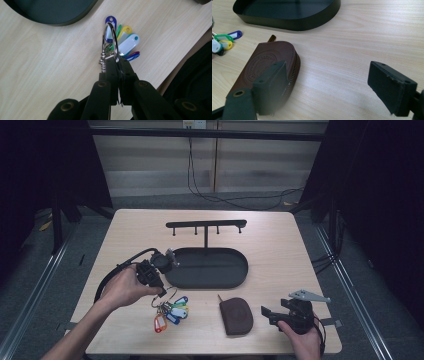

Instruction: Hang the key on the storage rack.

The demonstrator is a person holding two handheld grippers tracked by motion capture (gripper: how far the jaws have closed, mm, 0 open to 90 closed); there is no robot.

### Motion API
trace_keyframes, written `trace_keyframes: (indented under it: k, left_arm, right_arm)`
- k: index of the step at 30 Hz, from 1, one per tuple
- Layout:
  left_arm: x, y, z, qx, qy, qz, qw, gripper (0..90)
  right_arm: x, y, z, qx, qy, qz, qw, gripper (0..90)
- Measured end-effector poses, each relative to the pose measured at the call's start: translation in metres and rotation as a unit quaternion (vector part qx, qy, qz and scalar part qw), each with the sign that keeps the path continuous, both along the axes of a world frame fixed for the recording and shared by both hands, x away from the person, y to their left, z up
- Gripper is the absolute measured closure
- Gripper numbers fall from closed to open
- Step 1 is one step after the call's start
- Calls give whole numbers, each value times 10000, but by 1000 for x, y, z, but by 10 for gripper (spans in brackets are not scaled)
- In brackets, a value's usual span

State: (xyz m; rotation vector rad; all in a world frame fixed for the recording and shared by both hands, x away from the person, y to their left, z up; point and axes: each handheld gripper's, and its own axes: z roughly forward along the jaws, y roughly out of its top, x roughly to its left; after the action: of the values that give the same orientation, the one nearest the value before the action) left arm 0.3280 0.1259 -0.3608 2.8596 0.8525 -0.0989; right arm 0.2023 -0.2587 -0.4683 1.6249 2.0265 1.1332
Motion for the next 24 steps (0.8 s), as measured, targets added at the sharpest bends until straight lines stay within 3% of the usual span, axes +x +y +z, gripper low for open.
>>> trace_keyframes:
  k: [4, 12, 24]
  left_arm:
    - [0, -1, 15, -60, -205, -89, 9997, 880]
    - [0, 2, 31, -88, -364, -58, 9993, 878]
    - [0, 4, 57, -110, -344, -99, 9993, 880]
  right_arm:
    - [0, 0, 0, 8, 6, 8, 10000, 149]
    - [0, 0, 0, 9, -10, -7, 10000, 139]
    - [1, 0, 0, -23, -21, -20, 10000, 140]
